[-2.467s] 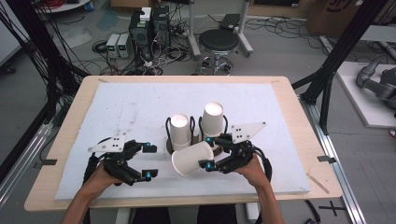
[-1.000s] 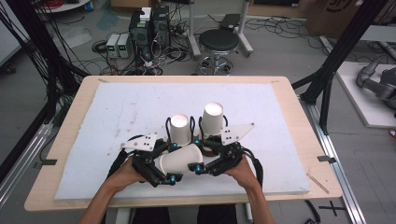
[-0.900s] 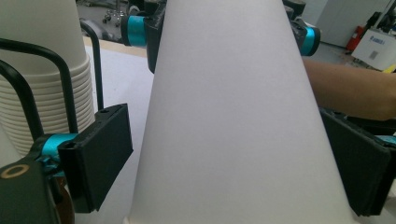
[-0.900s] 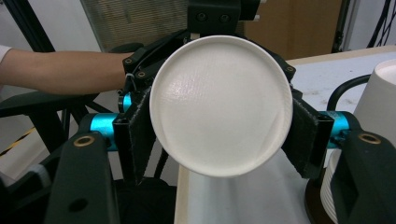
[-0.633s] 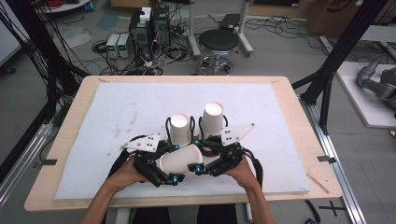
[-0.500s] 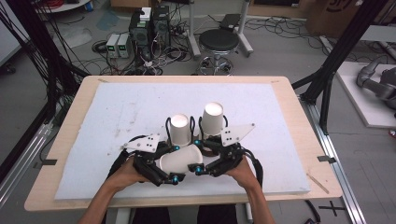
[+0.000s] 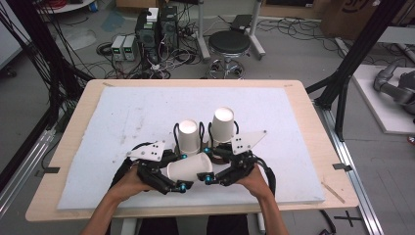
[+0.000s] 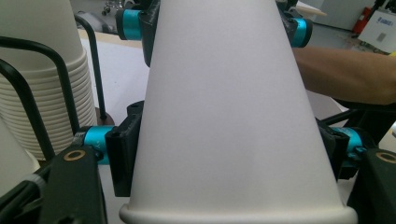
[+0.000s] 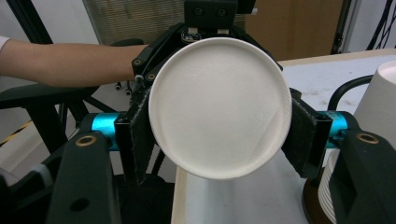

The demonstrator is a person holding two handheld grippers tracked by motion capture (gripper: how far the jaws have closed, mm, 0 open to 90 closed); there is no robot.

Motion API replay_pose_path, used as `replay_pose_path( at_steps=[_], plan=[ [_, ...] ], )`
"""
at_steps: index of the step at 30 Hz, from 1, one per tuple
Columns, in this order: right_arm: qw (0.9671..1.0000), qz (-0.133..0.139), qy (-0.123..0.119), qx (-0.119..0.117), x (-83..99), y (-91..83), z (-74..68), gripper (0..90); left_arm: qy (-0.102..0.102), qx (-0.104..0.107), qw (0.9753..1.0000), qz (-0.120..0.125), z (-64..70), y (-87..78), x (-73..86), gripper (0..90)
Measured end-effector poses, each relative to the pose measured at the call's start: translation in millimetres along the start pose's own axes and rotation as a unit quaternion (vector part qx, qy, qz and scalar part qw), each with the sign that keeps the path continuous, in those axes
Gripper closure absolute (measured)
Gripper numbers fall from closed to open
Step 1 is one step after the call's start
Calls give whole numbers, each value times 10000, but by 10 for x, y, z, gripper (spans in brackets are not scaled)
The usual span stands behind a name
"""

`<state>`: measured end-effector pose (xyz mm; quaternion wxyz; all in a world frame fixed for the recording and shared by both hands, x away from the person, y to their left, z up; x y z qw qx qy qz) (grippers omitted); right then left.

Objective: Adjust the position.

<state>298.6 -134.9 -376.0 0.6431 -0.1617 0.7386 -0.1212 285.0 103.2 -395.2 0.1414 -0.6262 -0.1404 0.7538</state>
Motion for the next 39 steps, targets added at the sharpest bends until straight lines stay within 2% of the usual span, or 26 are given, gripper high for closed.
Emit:
replay_pose_path(
  at_steps=[14, 18, 22, 30, 32, 37, 39],
  plan=[
    [10000, -21, -62, -3, 14, 3, -4, 349, 70, -37, 10000, 15, 7, -7, -2, 318],
    [10000, -76, 45, 35, 9, 39, -2, 186, 47, -70, 10000, -3, -5, -19, 0, 317],
    [9998, -123, 137, 87, 4, 60, 2, 136, 22, -64, 10000, -1, 3, -25, 4, 317],
    [9992, -272, 183, 243, 6, -12, -22, 135, 81, -125, 9999, -43, 22, -66, 7, 317],
    [9987, -376, 219, 275, 10, -39, -28, 133, 87, -148, 9998, -117, 40, -82, 3, 317],
    [9968, -719, 128, 318, -22, -117, -62, 133, 106, -208, 9988, -430, 86, -140, -42, 318],
    [9955, -864, 89, 379, -52, -150, -79, 133, 136, -240, 9975, -653, 101, -176, -60, 319]
  ],
)
Point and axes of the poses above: each handheld gripper's, and its own axes: y roughly forward along the jaws, x roughly out of its underside, z roughly to its right, the point moved 2 cm from there along y, roughly forward along the jaws, and after that the axes turned 8 degrees about -z, right-handed, at the moved point
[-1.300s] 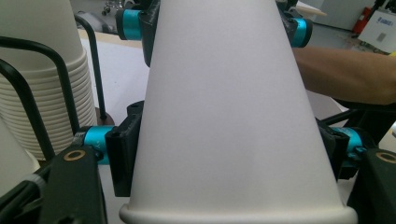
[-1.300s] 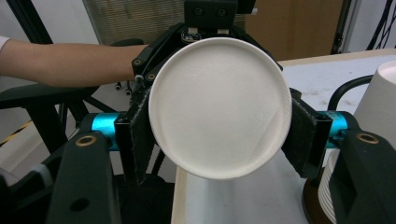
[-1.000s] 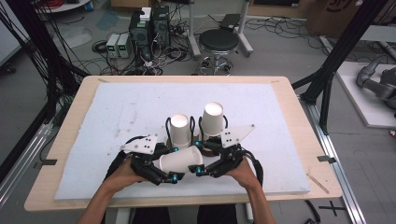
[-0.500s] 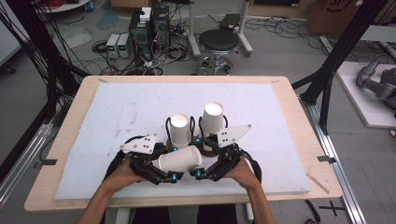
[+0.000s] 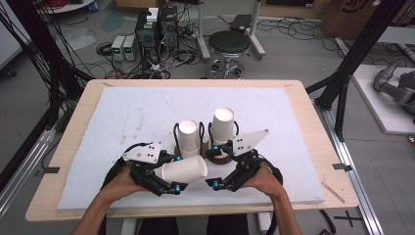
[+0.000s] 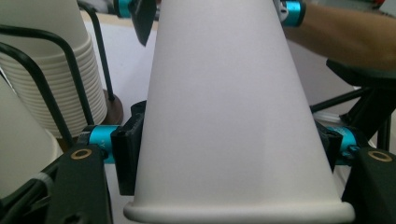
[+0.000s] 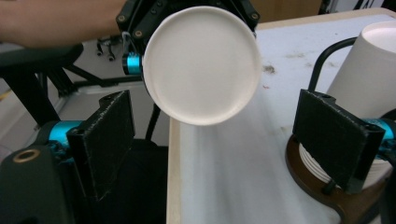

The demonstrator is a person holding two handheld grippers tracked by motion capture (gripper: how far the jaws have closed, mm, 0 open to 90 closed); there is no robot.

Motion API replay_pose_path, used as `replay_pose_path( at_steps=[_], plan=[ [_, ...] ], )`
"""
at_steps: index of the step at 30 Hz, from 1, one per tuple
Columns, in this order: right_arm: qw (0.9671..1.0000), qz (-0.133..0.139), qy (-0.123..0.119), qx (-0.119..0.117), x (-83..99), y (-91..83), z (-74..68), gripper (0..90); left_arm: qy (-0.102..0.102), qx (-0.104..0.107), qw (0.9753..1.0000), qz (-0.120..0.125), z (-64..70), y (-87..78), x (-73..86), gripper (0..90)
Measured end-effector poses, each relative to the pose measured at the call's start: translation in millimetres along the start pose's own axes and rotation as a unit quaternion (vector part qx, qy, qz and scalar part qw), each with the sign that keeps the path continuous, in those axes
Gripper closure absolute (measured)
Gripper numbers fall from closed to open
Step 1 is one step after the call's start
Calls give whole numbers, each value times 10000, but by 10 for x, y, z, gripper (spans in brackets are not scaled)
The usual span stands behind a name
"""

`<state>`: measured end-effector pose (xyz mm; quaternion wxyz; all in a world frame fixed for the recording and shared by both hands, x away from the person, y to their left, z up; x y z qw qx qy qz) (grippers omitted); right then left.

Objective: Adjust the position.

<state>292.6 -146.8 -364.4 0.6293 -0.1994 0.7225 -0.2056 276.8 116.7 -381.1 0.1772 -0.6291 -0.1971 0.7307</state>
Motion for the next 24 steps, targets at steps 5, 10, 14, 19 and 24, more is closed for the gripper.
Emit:
replay_pose_path(
  at_steps=[5, 10, 14, 19, 24],
  plan=[
    [9995, -299, -124, 46, -41, -25, -6, 134, 47, -88, 9986, -527, 12, -79, -27, 320],
    [9967, -759, -268, 74, -80, 25, -7, 134, 53, -142, 9955, -935, 11, -133, -65, 320],
    [9933, -1100, -329, 101, -109, 81, -4, 134, 83, -148, 9917, -1272, 10, -141, -95, 320],
    [9861, -1593, -467, 111, -169, 165, -7, 134, 93, -173, 9851, -1711, 0, -127, -132, 320],
    [9758, -2103, -557, 227, -229, 216, -4, 134, 93, -228, 9775, -2096, -15, -115, -149, 319]
  ],
)
Point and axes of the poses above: each handheld gripper's, and its own axes: y roughly forward along the jaws, x roughly out of its underside, z roughly to its right, the point moved 2 cm from there along y, roughly forward along the jaws, and after that the axes turned 8 degrees about -z, right-handed, at the moved point
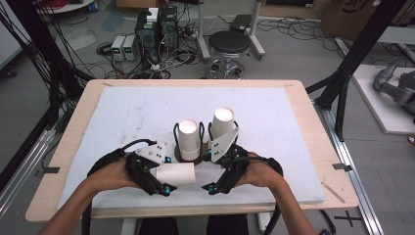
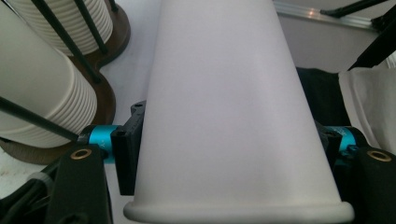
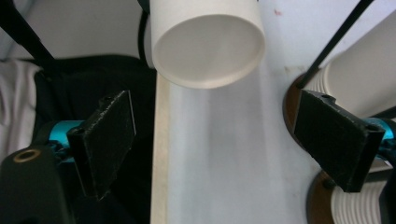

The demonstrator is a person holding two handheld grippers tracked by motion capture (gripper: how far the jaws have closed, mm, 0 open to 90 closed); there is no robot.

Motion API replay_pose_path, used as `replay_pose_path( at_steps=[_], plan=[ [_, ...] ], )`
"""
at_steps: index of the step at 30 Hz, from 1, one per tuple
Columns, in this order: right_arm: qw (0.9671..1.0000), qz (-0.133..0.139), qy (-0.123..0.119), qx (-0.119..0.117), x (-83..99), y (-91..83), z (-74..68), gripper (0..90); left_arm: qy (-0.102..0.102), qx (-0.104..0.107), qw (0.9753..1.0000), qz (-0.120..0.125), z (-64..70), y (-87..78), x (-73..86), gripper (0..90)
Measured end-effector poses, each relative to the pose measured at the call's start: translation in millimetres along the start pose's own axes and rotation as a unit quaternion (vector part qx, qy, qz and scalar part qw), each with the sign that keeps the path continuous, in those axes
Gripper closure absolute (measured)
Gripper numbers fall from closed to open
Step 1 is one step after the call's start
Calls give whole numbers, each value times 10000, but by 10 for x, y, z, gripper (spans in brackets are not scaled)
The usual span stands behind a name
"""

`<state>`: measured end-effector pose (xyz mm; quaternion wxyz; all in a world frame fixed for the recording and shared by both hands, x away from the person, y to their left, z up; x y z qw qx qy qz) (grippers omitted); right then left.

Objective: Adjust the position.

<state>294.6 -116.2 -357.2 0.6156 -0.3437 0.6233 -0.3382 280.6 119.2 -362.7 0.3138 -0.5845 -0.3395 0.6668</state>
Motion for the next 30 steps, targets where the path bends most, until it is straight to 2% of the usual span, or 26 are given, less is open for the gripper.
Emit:
replay_pose_path(
  at_steps=[6, 10, 13, 16, 21, 25, 30],
  plan=[
    [9986, -511, -123, 47, -87, 38, -4, 134, 65, -25, 9988, -486, -8, 1, -64, 320],
    [9964, -798, -291, 55, -148, 69, 2, 134, 81, -35, 9975, -694, -11, 20, -108, 319],
    [9946, -998, -284, 56, -183, 74, -15, 134, 101, -46, 9963, -856, -23, 37, -129, 320],
    [9936, -1069, -342, 89, -206, 89, -23, 134, 158, -21, 9951, -973, -16, 66, -148, 319],
    [9911, -1269, -390, 119, -235, 124, -36, 134, 139, -41, 9934, -1141, -29, 119, -206, 320],
    [9896, -1366, -435, 128, -267, 149, -40, 134, 192, -38, 9909, -1330, -29, 161, -258, 320],
    [9883, -1449, -445, 156, -294, 192, -45, 134, 209, -40, 9903, -1370, -19, 183, -325, 319]
  ],
)
Point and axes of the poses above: each handheld gripper's, and its own axes: y roughly forward along the jaws, x roughly out of its underside, z roughly to its right, the point moved 2 cm from there along y, roughly forward along the jaws, and after that the axes turned 8 degrees about -z, right-handed, at the moved point
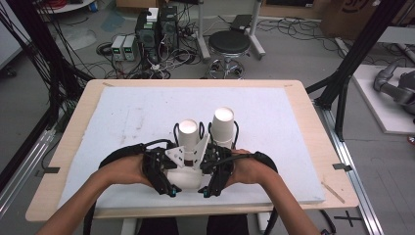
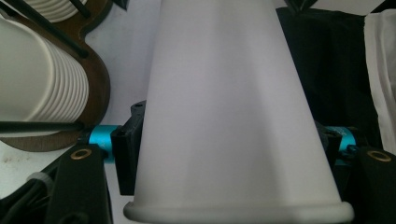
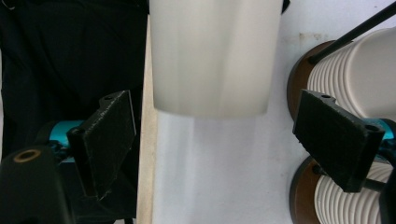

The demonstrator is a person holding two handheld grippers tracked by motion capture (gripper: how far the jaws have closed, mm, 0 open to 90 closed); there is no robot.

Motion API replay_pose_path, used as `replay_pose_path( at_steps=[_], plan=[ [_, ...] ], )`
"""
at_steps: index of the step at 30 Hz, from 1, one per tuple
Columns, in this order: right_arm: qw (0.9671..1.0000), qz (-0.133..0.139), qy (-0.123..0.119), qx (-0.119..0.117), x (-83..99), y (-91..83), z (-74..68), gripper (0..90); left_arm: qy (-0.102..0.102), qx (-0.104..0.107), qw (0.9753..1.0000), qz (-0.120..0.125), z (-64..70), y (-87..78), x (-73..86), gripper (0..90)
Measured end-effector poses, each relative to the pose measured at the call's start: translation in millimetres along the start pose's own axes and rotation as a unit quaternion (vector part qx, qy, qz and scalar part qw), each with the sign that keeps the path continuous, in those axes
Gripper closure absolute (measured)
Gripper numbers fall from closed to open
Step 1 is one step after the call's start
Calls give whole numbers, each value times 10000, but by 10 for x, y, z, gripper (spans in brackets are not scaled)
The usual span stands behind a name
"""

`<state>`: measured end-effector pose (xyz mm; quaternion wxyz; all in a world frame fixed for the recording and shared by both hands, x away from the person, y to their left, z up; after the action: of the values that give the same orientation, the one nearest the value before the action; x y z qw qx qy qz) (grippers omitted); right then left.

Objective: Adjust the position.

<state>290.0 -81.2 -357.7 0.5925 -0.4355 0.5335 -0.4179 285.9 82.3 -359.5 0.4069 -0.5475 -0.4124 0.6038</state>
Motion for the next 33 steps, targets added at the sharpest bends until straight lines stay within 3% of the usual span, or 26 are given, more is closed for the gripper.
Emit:
replay_pose_path(
  at_steps=[25, 27, 29, 33],
  plan=[
    [9999, -64, -34, -82, -59, 81, 2, 171, 15, 10, 10000, 41, 13, -4, -49, 319],
    [9998, -72, -76, -150, -60, 73, 3, 293, 32, 1, 10000, 26, 9, 0, -48, 320],
    [9998, -95, -93, -174, -59, 75, 1, 348, 32, 11, 10000, 47, 10, 2, -47, 320],
    [9998, -99, -73, -144, -62, 88, 5, 363, 13, 1, 10000, 30, 1, 5, -37, 320]
  ],
)
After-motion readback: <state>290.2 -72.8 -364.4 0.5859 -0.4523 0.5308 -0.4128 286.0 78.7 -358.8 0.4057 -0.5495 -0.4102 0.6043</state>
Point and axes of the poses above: each handheld gripper's, and its own axes: y roughly forward along the jaws, x roughly out of its underside, z roughly to its right, the point moved 2 cm from there along y, roughly forward along the jaws, and after that the axes turned 8 degrees about -z, right-handed, at the moved point
